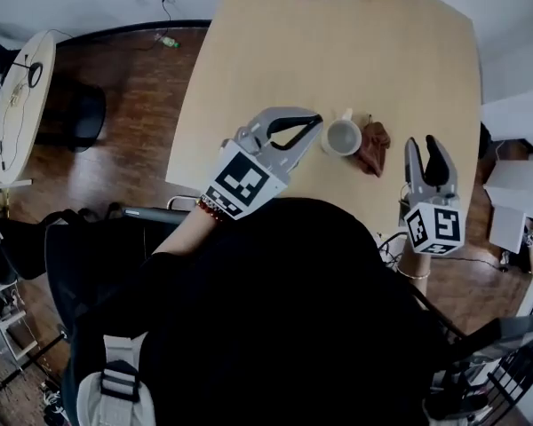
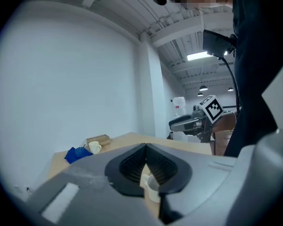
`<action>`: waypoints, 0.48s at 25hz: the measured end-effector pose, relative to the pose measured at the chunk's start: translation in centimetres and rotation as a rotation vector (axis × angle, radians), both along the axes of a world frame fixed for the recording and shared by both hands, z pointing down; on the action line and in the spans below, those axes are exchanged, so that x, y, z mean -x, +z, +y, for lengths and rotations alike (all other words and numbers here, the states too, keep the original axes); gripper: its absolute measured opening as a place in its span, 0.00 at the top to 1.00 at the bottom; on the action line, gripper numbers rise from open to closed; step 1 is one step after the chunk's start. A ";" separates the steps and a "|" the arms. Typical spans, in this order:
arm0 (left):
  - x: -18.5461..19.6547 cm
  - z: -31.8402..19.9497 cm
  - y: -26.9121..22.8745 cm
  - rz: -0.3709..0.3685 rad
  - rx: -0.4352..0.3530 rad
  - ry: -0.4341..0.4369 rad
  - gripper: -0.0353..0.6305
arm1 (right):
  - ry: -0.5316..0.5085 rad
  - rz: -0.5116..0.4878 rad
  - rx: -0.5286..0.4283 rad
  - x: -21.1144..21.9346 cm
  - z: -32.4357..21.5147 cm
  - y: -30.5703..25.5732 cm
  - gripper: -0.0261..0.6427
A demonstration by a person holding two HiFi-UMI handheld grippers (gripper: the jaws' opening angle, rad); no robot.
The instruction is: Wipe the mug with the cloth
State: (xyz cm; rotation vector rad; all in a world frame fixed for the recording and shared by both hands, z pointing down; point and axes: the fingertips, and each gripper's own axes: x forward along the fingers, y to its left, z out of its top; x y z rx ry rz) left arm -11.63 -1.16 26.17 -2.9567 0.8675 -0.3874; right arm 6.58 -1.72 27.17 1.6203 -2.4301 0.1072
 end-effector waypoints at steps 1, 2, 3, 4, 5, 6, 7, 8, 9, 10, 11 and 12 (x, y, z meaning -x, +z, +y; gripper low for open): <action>0.1 0.0 0.1 0.006 0.010 -0.004 0.94 | -0.016 0.006 0.002 0.4 -0.1 0.0 0.73; 0.2 -0.1 0.1 0.013 0.021 -0.007 0.94 | -0.033 0.012 0.001 0.9 -0.3 0.0 0.74; 0.3 -0.3 0.1 0.016 0.028 -0.007 0.94 | -0.049 0.016 -0.002 1.3 -0.5 0.0 0.75; 0.4 -0.4 0.1 0.013 0.032 -0.008 0.94 | -0.063 0.018 -0.007 1.6 -0.6 -0.1 0.75; 0.5 -0.6 0.2 0.007 0.035 -0.010 0.94 | -0.073 0.020 -0.011 1.8 -0.7 -0.1 0.75; 0.6 -0.8 0.3 0.001 0.037 -0.015 0.94 | -0.078 0.022 -0.011 2.0 -0.7 -0.1 0.76; 0.7 -0.9 0.3 -0.002 0.038 -0.020 0.94 | -0.077 0.027 -0.009 2.0 -0.6 0.0 0.76; 0.8 -1.1 0.3 0.000 0.039 -0.025 0.94 | -0.074 0.035 -0.006 1.9 -0.6 0.2 0.75; 0.8 -1.3 0.2 0.007 0.040 -0.033 0.94 | -0.071 0.042 -0.003 1.8 -0.7 0.4 0.75; 0.7 -1.6 0.1 0.021 0.042 -0.043 0.94 | -0.071 0.046 0.001 1.6 -0.8 0.6 0.75; 0.7 -1.9 -0.1 0.036 0.044 -0.055 0.94 | -0.073 0.046 0.004 1.6 -1.0 0.7 0.75; 0.7 -2.2 -0.3 0.048 0.045 -0.065 0.94 | -0.077 0.043 0.006 1.6 -1.3 0.9 0.75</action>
